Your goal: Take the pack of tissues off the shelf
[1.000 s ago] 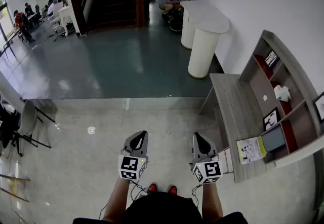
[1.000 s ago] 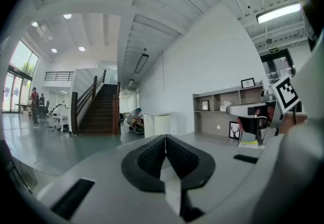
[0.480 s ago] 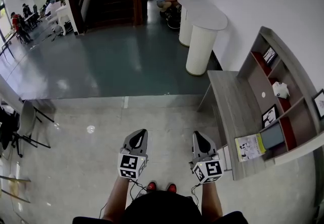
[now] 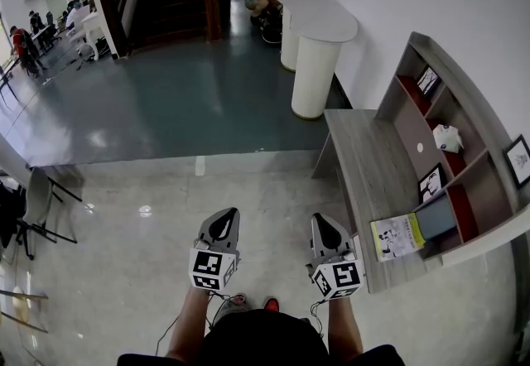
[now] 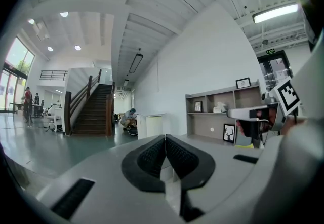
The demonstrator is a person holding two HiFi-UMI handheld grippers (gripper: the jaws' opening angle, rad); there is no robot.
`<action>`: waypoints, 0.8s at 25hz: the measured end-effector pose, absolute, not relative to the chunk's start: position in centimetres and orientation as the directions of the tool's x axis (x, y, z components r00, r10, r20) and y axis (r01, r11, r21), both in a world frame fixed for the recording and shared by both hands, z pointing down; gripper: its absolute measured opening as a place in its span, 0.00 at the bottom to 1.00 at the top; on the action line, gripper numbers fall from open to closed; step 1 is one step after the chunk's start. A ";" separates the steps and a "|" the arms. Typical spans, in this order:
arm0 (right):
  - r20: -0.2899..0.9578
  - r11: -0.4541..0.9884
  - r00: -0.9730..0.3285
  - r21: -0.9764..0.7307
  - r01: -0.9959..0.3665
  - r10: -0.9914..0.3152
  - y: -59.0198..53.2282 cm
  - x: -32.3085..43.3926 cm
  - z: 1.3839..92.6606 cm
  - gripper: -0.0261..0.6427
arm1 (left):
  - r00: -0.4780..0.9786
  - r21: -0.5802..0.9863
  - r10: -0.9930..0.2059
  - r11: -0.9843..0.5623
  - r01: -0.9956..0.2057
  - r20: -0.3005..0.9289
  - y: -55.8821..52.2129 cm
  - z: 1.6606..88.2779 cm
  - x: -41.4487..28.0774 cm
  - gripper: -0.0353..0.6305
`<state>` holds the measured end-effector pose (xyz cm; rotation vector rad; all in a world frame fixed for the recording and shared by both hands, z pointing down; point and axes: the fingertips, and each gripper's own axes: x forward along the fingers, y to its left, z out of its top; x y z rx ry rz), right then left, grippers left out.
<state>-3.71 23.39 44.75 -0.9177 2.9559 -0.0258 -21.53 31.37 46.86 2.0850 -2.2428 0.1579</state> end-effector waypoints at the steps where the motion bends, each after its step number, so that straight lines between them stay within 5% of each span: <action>1: -0.038 0.823 -0.822 -0.036 -0.567 -0.568 23.1 -3.2 45.0 0.08 | -0.075 -0.021 -0.989 0.073 -0.997 0.124 31.0 46.9 -21.1 0.06; 20: 0.008 0.703 -0.703 -0.021 -0.711 -0.711 9.0 -2.0 47.8 0.08 | 0.139 -0.016 -0.979 -0.143 -0.990 0.149 11.8 48.4 -19.8 0.06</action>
